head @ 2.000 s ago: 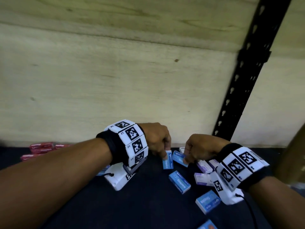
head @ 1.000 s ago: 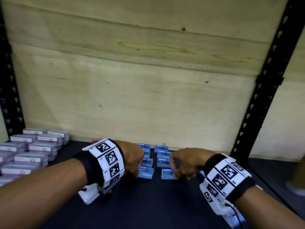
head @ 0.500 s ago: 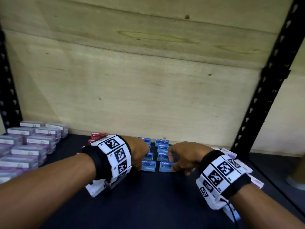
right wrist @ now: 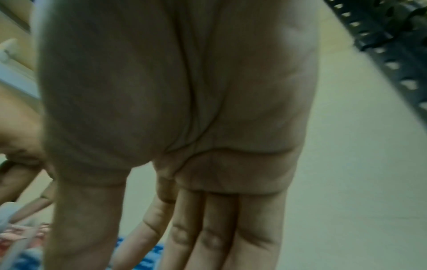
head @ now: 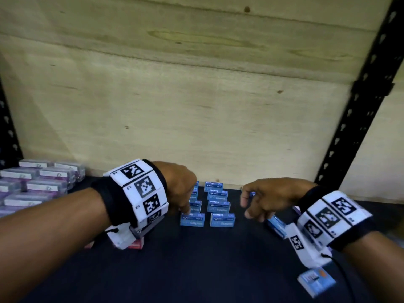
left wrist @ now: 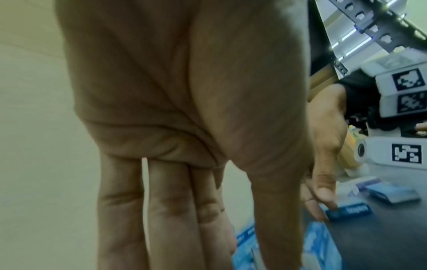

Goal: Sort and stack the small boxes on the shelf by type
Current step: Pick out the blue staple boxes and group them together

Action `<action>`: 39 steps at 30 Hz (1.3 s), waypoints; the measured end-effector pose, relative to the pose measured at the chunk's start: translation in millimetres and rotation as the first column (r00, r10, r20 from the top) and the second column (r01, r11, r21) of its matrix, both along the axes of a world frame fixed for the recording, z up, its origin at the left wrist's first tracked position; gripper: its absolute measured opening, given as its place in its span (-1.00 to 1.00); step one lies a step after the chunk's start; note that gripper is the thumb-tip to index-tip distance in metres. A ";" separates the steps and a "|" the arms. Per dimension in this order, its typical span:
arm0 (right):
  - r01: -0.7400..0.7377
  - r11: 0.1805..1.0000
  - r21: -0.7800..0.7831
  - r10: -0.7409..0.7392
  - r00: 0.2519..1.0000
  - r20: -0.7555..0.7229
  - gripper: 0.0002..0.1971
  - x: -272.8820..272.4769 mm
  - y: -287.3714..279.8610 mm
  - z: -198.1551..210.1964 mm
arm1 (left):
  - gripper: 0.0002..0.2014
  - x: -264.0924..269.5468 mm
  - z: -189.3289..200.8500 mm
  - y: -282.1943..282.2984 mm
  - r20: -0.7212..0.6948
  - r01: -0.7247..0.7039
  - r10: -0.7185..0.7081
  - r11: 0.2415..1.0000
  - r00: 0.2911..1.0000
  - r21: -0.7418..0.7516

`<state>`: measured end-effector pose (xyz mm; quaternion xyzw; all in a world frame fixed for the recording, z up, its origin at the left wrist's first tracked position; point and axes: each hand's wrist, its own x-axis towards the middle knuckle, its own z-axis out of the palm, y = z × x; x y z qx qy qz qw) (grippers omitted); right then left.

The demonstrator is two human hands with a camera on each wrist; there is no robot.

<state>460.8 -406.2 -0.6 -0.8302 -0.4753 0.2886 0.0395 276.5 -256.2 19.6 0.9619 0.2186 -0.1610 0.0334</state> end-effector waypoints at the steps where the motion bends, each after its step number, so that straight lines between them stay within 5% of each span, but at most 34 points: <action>1: 0.015 1.000 0.021 -0.016 1.000 0.021 -0.83 10.4 -2.7 2.7 | -0.68 4.9 4.8 0.3 0.022 0.011 -0.010 0.999 1.000 -0.037; 6: 0.058 0.995 0.078 -0.069 0.985 0.156 -0.89 66.2 -8.2 8.9 | -0.79 38.0 12.1 -7.1 0.133 0.128 -0.119 0.990 0.984 -0.058; 12: 0.016 0.998 0.056 -0.029 0.970 0.243 -0.78 97.1 0.5 -1.9 | -0.77 81.0 0.8 -19.5 0.091 0.242 -0.238 0.970 0.967 -0.035; 23: -0.116 0.993 0.019 0.106 0.952 0.287 -0.57 107.1 29.0 -15.7 | -0.81 117.9 -12.7 -18.9 0.095 0.336 -0.327 0.937 0.940 -0.094; 39: 0.003 0.997 0.076 -0.034 0.912 0.409 -0.73 115.7 -20.1 -8.9 | -0.58 148.4 -34.8 -71.0 0.093 0.517 -0.510 0.851 0.855 -0.091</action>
